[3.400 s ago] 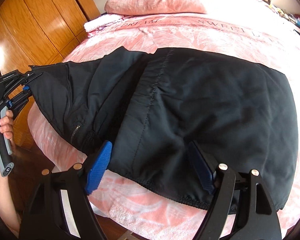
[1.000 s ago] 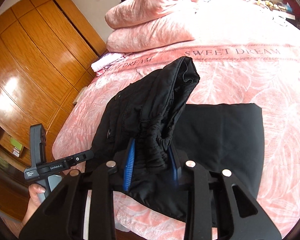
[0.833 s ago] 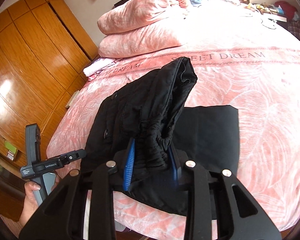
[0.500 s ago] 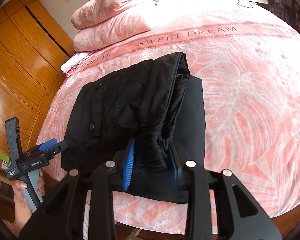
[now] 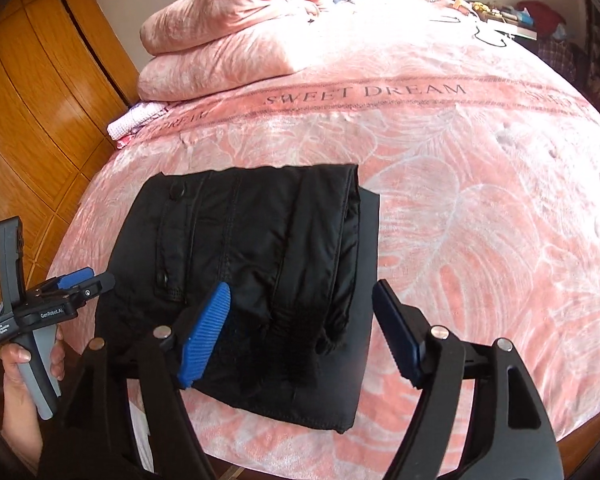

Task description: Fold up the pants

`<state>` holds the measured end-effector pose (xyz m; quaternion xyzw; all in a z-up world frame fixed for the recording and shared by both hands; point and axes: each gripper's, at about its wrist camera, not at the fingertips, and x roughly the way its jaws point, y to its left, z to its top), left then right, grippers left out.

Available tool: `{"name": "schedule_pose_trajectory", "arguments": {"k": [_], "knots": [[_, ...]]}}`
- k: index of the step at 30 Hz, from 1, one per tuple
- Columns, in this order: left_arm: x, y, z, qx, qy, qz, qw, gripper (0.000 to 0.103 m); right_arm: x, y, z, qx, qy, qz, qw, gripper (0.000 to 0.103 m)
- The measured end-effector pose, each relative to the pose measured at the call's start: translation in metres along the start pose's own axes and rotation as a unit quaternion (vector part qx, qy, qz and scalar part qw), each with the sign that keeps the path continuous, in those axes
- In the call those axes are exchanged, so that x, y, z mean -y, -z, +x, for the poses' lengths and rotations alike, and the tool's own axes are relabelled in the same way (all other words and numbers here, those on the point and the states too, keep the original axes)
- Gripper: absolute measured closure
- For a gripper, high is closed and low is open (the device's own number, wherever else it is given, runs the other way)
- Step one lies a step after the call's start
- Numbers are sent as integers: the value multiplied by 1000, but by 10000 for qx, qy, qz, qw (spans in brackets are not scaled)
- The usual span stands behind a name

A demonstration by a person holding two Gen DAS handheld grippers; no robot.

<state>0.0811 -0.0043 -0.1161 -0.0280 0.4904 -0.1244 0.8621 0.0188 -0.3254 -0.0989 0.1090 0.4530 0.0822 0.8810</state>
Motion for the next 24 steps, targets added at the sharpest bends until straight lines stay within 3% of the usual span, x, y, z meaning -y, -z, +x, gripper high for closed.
{"name": "schedule_pose_trajectory", "arguments": {"k": [3,6,9,10,14,19,21,24], "knots": [[3,-10,4,-19,-60,49,10000,4,2,-21,16,-73,-47,6,10000,29],[4,-12,13,-115,-46,40,9999,4,11,-31,39,-264,-244,203,9991,40],[3,-10,22,-207,-13,5,9998,4,17,-34,57,-416,-432,395,9974,66],[3,-9,25,-249,-1,2,9997,4,17,-35,59,-435,-585,469,9962,89],[3,-6,28,-292,77,-72,9995,4,17,-41,47,-276,-501,417,9975,98],[8,-5,34,-325,103,-65,9994,4,27,-40,57,-404,-275,496,9976,96],[9,-4,36,-330,52,-41,9994,4,23,-36,60,-399,-120,338,9986,84],[7,-3,33,-358,51,-36,9993,4,19,-30,46,-276,127,131,9995,53]]}}
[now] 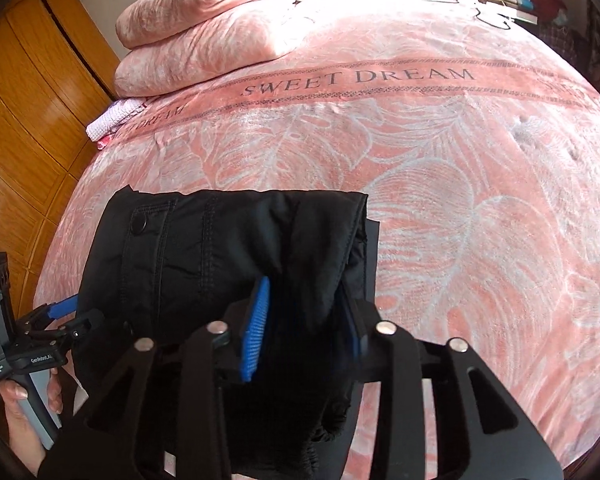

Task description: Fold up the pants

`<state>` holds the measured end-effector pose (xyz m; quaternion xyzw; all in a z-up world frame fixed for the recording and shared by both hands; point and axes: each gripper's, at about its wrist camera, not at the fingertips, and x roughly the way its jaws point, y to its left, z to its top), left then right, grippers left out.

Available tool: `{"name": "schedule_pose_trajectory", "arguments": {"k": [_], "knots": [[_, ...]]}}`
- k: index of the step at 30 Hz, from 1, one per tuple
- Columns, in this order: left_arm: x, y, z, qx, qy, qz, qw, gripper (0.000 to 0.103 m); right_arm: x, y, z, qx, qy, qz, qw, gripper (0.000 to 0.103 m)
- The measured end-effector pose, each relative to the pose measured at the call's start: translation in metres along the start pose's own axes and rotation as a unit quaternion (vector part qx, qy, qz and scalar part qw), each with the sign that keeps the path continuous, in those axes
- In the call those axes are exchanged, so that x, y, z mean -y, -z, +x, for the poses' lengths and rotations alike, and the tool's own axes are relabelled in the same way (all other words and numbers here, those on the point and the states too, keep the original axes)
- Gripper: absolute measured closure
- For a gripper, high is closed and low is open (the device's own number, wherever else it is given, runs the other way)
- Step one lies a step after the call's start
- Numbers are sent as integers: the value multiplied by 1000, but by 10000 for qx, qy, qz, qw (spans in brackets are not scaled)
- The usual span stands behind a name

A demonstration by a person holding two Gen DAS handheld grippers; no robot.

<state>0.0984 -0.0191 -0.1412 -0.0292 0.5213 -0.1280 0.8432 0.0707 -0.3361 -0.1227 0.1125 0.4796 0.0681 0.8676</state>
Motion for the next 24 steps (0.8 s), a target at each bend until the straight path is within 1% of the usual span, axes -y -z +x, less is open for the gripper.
{"name": "schedule_pose_trajectory", "arguments": {"k": [1,5,10,12,13,15,17,19,24], "knots": [[-1,1,-2,-9,6,-6,10000,4,0,4,-8,74,15,-33,10000,49],[-5,10,-9,-19,-68,51,10000,4,1,28,-29,-11,32,-75,10000,48],[-8,25,-16,-66,-75,7,10000,4,3,61,-33,-310,-183,53,9993,48],[-8,29,-16,-89,-71,-20,9999,4,2,68,-29,-407,-242,97,9988,56],[-7,31,-16,-110,-67,-30,9999,4,2,70,-26,-434,-313,120,9985,62],[-6,33,-15,-153,-53,-51,9999,4,1,71,-24,-436,-342,196,9983,67],[-3,35,-15,-193,-43,-60,9998,4,-3,71,-25,-426,-253,101,9987,68],[1,37,-16,-185,-118,-10,9998,4,-7,72,-28,-437,-168,48,9989,69],[10,44,-19,-155,-157,59,9997,4,-11,77,-36,-450,73,33,9990,69]]}}
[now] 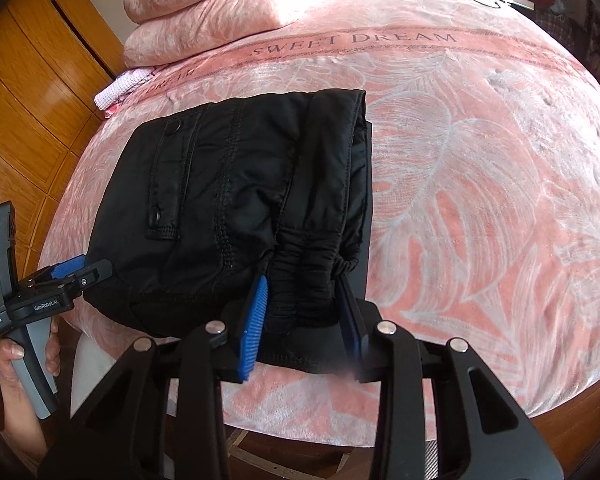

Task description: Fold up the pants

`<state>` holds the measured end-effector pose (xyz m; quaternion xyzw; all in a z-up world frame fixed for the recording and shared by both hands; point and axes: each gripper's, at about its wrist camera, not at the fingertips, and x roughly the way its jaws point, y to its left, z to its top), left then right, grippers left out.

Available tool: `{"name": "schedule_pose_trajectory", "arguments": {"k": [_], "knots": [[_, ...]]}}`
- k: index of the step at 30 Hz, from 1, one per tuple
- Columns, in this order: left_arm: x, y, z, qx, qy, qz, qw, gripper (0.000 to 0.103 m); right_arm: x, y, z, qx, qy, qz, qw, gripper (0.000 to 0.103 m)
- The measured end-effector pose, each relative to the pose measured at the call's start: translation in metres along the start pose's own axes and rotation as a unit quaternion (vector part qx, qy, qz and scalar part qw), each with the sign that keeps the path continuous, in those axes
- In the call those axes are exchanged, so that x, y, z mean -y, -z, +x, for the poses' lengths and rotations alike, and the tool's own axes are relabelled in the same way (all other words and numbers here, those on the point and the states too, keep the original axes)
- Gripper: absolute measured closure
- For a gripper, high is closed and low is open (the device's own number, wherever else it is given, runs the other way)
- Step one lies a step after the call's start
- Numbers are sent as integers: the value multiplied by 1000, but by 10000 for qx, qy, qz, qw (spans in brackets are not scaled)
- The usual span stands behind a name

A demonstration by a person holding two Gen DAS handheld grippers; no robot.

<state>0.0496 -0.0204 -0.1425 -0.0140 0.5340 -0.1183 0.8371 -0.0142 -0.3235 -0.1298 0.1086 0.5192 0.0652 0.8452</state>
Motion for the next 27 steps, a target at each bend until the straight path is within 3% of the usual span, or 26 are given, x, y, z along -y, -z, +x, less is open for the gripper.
{"name": "schedule_pose_trajectory", "arguments": {"k": [4,19,21,22,27], "knots": [[7,3,8,83,-210,245,9994,4,2,3,19,-115,159,59,9998,69],[0,4,-3,8,-1,135,9999,4,5,5,21,-66,115,193,9997,66],[2,5,-8,43,12,159,9999,4,1,4,13,32,232,121,9997,58],[2,5,-10,62,7,170,9998,4,-2,4,9,80,313,94,9994,49],[5,4,-23,79,58,186,9998,4,-14,10,-12,303,493,-83,9983,47]]}}
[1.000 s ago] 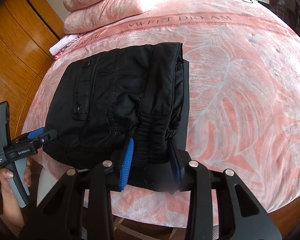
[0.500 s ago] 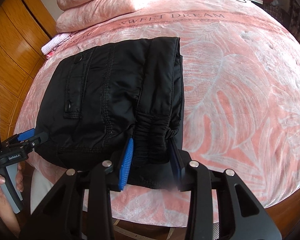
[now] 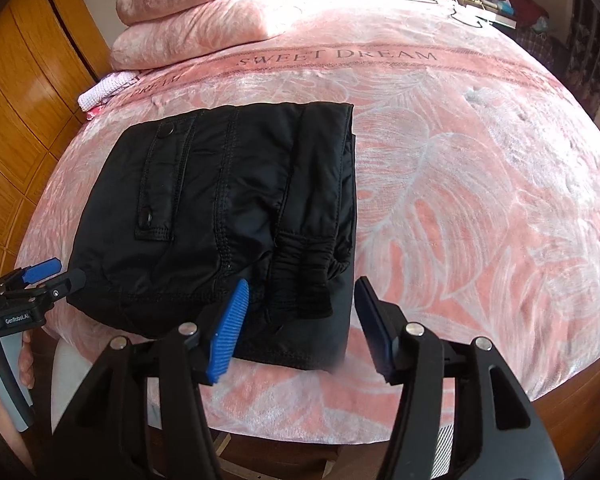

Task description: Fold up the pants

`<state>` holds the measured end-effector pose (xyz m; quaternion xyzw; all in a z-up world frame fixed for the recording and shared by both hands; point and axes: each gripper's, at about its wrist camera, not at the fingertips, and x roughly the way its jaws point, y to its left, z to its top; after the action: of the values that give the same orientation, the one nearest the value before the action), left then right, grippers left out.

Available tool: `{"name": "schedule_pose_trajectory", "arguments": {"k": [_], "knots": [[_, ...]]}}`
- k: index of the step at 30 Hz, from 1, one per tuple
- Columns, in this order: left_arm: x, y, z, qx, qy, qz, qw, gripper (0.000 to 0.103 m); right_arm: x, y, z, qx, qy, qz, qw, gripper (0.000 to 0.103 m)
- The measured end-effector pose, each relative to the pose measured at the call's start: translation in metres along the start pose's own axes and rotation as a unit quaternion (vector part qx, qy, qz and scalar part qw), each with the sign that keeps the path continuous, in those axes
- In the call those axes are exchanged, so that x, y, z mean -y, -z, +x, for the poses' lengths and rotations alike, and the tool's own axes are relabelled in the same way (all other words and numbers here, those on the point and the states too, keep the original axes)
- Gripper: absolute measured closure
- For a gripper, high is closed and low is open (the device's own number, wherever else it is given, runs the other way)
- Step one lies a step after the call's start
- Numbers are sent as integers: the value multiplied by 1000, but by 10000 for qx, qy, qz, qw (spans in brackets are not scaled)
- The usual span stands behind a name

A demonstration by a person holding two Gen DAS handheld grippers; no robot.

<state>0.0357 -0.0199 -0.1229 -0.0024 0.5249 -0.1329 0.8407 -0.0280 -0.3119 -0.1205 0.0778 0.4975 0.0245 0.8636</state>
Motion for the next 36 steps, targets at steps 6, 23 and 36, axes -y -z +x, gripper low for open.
{"name": "schedule_pose_trajectory", "arguments": {"k": [6,23,36], "knots": [[5,5,-16,104,-23,99,9999,4,-7,8,-16,162,-60,98,9998,34],[-67,-6,30,-555,1393,-722,9861,4,30,4,19,-199,-811,906,9924,15],[-74,-36,74,-978,1952,-455,9748,4,48,-9,57,-481,-1203,1050,9860,15]]}}
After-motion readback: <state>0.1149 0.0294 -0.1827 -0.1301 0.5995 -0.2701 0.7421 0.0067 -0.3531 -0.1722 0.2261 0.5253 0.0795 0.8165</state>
